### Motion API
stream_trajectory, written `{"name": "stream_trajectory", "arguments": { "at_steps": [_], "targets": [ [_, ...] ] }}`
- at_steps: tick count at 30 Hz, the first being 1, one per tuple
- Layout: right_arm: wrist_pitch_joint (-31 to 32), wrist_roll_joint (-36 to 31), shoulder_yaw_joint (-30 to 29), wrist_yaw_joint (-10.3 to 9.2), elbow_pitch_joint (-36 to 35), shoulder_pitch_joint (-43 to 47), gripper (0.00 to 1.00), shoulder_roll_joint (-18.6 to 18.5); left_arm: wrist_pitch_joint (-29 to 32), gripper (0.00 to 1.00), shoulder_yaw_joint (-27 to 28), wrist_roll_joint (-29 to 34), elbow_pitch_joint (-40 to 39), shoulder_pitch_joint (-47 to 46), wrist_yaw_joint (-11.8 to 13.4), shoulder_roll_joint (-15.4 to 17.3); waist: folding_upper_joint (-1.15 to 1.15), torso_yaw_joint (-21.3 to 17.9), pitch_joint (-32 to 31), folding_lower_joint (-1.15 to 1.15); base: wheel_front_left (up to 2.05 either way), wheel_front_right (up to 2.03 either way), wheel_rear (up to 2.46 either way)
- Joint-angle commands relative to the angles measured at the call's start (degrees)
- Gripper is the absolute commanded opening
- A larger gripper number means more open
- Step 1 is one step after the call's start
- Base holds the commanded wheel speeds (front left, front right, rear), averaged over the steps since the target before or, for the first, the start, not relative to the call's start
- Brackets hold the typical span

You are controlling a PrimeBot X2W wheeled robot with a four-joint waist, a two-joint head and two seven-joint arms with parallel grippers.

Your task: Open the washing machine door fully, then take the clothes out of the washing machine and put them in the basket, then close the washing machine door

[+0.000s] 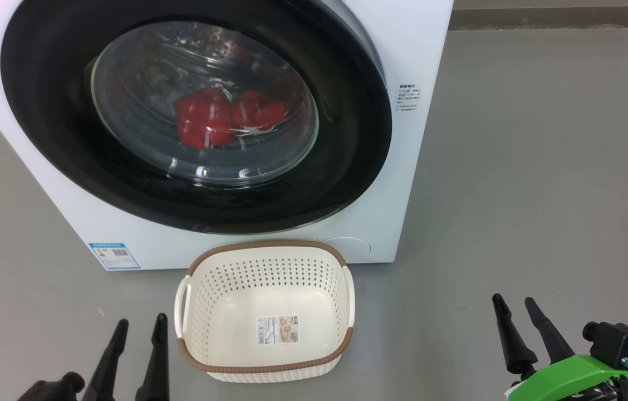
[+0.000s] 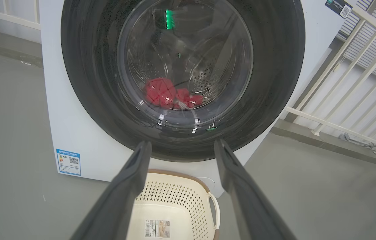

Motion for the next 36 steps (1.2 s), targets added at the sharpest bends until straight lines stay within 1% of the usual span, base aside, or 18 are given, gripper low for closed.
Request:
{"name": "stream_trajectory", "arguments": {
  "at_steps": [1, 14, 25, 29, 36],
  "targets": [
    [-0.8, -1.6, 1.1, -0.03, -1.2, -1.5, 1.00, -0.9, -0.9, 1.00, 1.2, 1.5, -2.0, -0.4, -0.3, 0.8, 0.00, 0.0, 0.0, 0.00, 0.00, 0.00, 0.00],
    [-2.9, -8.9, 0.8, -0.04, -1.3, -1.2, 1.00, -0.6, -3.1, 1.00, 1.0, 9.8, -1.7, -0.1, -0.3, 1.0, 0.00, -0.3, 0.6, 0.00, 0.00, 0.00, 0.00],
    [-4.8, -15.0, 0.5, -0.04, -1.1, -1.0, 1.00, -0.6, -5.0, 1.00, 1.5, 14.2, -0.5, -0.1, -0.4, 1.0, 0.00, -0.4, 0.9, 0.00, 0.00, 0.00, 0.00],
    [-5.5, -16.5, -0.2, -0.04, -1.0, -0.8, 1.00, -0.4, -5.7, 1.00, 1.8, 15.6, 0.2, -0.1, -0.4, 1.0, 0.00, -0.5, 0.9, 0.00, 0.00, 0.00, 0.00],
    [-5.5, -15.5, -1.0, -0.04, -0.4, -0.1, 1.00, 0.0, -5.7, 1.00, 1.9, 14.5, 1.8, -0.1, -0.4, 1.0, 0.00, -0.6, 0.5, 0.00, 0.00, 0.00, 0.00]
  ]
}}
